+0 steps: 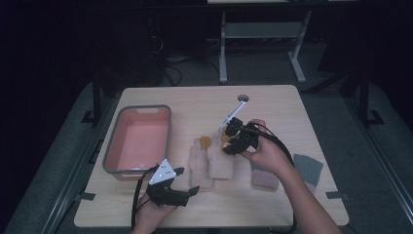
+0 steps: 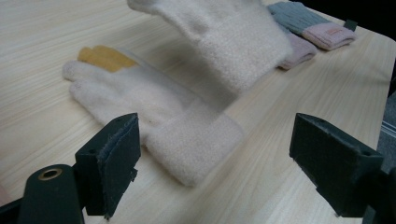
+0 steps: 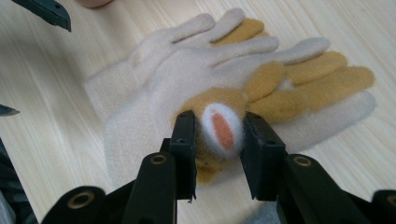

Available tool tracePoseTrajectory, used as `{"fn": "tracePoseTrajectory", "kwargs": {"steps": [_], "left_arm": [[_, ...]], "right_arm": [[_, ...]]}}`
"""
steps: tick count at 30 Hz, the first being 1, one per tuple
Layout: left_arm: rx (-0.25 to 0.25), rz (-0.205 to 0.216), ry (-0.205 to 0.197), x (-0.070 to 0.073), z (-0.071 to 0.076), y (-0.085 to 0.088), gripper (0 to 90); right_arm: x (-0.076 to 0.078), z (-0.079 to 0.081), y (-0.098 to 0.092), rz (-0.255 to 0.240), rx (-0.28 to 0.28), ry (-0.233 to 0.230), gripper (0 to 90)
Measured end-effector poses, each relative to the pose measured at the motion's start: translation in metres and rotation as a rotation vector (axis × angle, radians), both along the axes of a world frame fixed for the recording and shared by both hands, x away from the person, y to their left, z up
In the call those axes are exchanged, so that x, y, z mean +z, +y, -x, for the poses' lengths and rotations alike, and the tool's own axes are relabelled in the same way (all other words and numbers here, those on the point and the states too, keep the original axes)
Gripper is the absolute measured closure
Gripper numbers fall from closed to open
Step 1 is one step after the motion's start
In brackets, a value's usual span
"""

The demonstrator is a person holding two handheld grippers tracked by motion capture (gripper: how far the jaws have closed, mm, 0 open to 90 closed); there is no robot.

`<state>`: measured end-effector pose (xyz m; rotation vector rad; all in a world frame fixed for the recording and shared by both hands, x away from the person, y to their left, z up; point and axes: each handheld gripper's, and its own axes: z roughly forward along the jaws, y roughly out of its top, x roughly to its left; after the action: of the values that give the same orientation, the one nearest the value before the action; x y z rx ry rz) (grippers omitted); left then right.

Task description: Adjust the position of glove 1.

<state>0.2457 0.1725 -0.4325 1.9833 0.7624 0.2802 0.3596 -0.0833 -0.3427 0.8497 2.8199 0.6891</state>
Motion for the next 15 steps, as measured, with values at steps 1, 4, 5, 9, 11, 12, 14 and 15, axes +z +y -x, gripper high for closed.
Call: {"fn": "tracePoseTrajectory", "kwargs": {"steps": [1,4,5,9,11,12,14,15], "left_arm": [[0.0,0.0,0.0,0.0,0.0,0.0,16.4],[0.001,-0.001,0.003,0.0,0.0,0.0,16.4],[0.001,-0.001,0.003,0.0,0.0,0.0,16.4],[0.001,-0.004,0.0,0.0,0.0,0.001,16.4],[0.002,-0.003,0.0,0.0,0.0,0.001,16.4],[0.002,-0.003,0.0,0.0,0.0,0.002,16.4],[0.002,-0.003,0.0,0.001,0.0,0.002,16.4],[0.001,-0.005,-0.001,0.001,0.0,0.002,16.4]], "right_arm": [[0.0,0.0,0.0,0.0,0.0,0.0,67.5],[0.002,-0.001,0.006,-0.003,0.011,-0.003,67.6],[0.002,-0.001,0.006,-0.003,0.011,-0.003,67.6],[0.004,-0.002,0.013,0.002,0.024,-0.011,67.5],[0.005,-0.002,0.014,0.0,0.024,-0.01,67.5],[0.004,-0.004,0.016,-0.001,0.022,-0.007,67.5],[0.003,-0.005,0.017,0.001,0.021,-0.006,67.5],[0.002,-0.005,0.019,0.003,0.025,-0.004,67.5]]}}
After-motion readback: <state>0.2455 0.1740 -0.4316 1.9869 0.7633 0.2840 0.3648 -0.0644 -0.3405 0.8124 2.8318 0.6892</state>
